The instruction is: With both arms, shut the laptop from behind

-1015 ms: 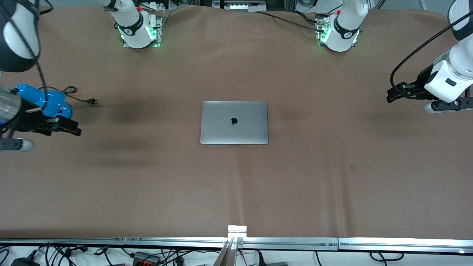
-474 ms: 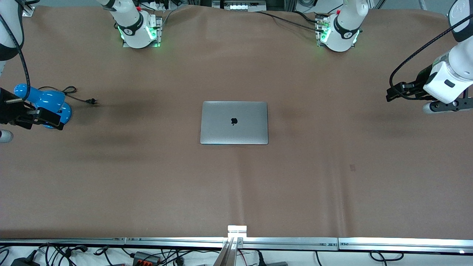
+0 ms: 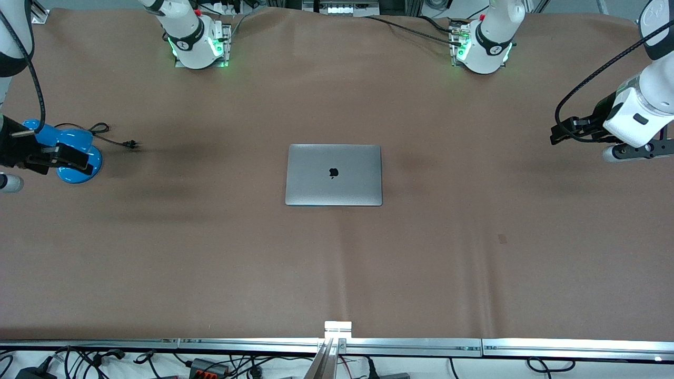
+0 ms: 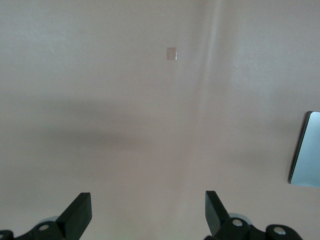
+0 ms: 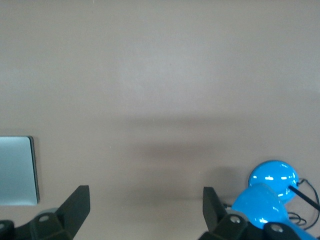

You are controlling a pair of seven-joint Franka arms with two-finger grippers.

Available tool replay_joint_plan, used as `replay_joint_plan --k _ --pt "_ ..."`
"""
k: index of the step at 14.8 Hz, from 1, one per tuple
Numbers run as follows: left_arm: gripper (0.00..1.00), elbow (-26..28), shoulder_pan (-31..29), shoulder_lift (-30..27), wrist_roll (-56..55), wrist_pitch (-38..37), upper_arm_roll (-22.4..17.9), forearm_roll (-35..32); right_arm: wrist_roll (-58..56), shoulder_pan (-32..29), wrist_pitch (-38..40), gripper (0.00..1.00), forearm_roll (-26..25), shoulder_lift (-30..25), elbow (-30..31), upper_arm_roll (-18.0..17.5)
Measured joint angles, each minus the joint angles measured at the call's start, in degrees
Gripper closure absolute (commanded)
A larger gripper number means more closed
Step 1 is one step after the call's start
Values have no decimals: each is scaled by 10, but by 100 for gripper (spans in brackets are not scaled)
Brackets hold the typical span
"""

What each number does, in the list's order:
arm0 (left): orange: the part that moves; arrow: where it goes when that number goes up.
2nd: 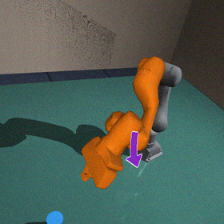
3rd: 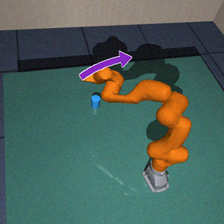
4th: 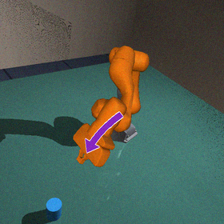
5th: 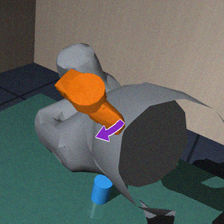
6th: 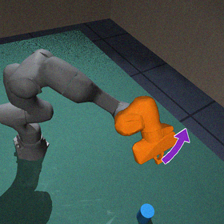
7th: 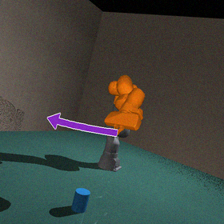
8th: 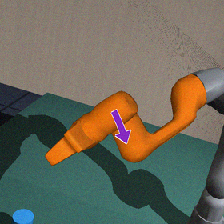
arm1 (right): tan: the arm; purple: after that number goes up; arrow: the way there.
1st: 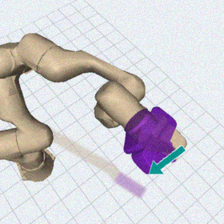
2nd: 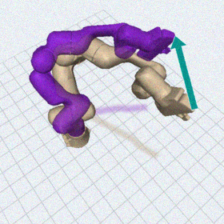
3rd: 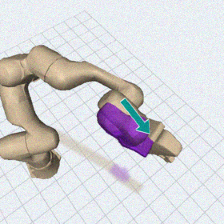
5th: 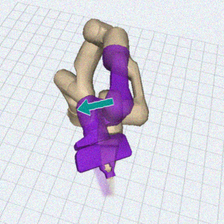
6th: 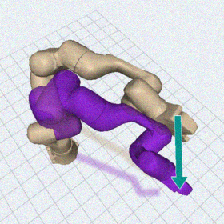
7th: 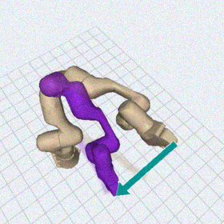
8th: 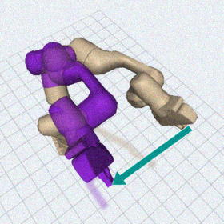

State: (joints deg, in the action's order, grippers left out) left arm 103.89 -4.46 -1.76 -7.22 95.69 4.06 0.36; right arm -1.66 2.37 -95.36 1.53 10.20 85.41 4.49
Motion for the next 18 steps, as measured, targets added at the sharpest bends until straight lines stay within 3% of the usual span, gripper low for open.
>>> replay_joint_plan --k 6,18 --pt "0 0 0 0 0 0 0 0 0 0 -35 0 -4 -109 145 -1" --pt "0 0 0 0 0 -1 0 0 -2 0 -18 0 -4 -132 159 -4"
